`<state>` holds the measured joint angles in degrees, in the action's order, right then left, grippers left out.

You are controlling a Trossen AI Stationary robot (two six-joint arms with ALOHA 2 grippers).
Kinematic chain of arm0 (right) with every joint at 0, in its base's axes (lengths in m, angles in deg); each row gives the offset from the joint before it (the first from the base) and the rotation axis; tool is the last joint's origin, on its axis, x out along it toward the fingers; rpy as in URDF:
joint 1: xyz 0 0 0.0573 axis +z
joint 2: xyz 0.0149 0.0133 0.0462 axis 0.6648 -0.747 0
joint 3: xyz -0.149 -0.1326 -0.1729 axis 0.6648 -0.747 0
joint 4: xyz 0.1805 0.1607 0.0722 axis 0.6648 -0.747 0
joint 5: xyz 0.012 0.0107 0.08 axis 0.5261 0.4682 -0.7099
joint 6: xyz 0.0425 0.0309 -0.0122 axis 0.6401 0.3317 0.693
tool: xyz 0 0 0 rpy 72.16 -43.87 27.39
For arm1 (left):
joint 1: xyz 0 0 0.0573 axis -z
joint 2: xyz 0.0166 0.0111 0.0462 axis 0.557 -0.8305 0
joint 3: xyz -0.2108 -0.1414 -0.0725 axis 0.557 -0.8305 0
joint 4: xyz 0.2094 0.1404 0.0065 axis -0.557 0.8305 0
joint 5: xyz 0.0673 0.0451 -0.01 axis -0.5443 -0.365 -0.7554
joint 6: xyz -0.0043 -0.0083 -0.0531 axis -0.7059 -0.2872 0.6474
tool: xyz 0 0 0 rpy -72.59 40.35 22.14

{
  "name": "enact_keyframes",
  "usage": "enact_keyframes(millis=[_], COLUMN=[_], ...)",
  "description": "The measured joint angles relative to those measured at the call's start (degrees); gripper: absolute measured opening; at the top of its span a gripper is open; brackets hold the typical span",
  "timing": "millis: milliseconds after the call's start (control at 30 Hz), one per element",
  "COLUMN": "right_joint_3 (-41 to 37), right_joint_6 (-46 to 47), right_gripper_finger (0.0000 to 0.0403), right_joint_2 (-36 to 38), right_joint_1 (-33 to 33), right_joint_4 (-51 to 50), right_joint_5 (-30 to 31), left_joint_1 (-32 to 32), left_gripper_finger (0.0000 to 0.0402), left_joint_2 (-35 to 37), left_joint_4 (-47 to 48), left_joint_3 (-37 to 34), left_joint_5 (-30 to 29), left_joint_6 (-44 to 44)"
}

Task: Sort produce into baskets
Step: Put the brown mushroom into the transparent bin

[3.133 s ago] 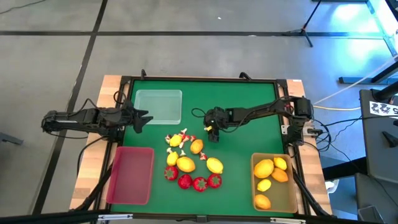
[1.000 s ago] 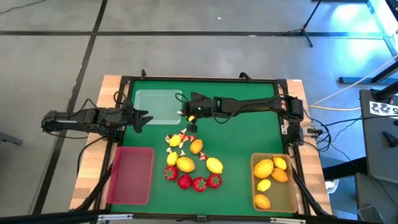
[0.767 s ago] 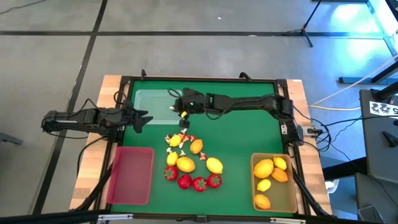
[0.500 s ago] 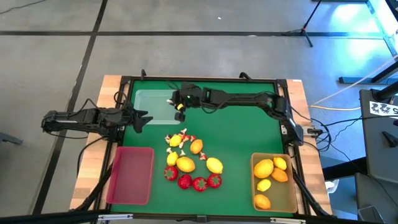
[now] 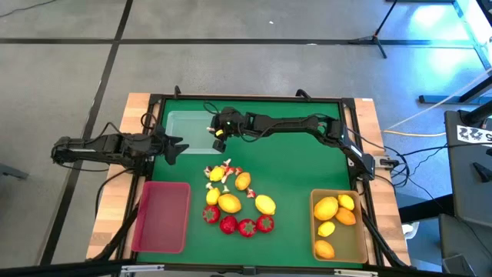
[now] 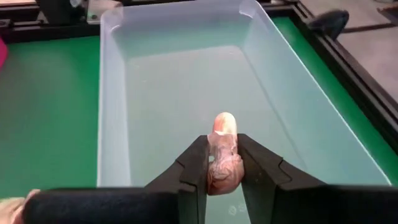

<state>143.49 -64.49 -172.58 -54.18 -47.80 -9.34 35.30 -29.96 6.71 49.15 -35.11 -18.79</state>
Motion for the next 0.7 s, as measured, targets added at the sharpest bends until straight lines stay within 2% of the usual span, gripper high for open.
enact_keyframes(millis=[133,500,600,700], right_joint_3=[0.1,0.1,0.1,2.7], right_joint_6=[0.6,-0.5,-2.2,-3.6], right_gripper_finger=[0.0096,0.0256,0.0277,0.0281], right_joint_2=[0.2,0.2,0.7,1.5], right_joint_1=[0.0,0.0,0.1,0.6], right_joint_4=[0.5,-1.0,-1.7,-5.3], right_joint_5=[0.0,0.0,0.0,-0.3], left_joint_1=[0.0,0.0,0.0,0.0], left_gripper_finger=[0.0279,0.0279,0.0279,0.0279], left_joint_2=[0.0,0.0,0.0,0.0], left_joint_4=[0.0,0.0,0.0,0.0], left_joint_3=[0.0,0.0,0.0,0.0], left_joint_5=[0.0,0.0,0.0,0.0], left_joint_6=[0.0,0.0,0.2,0.2])
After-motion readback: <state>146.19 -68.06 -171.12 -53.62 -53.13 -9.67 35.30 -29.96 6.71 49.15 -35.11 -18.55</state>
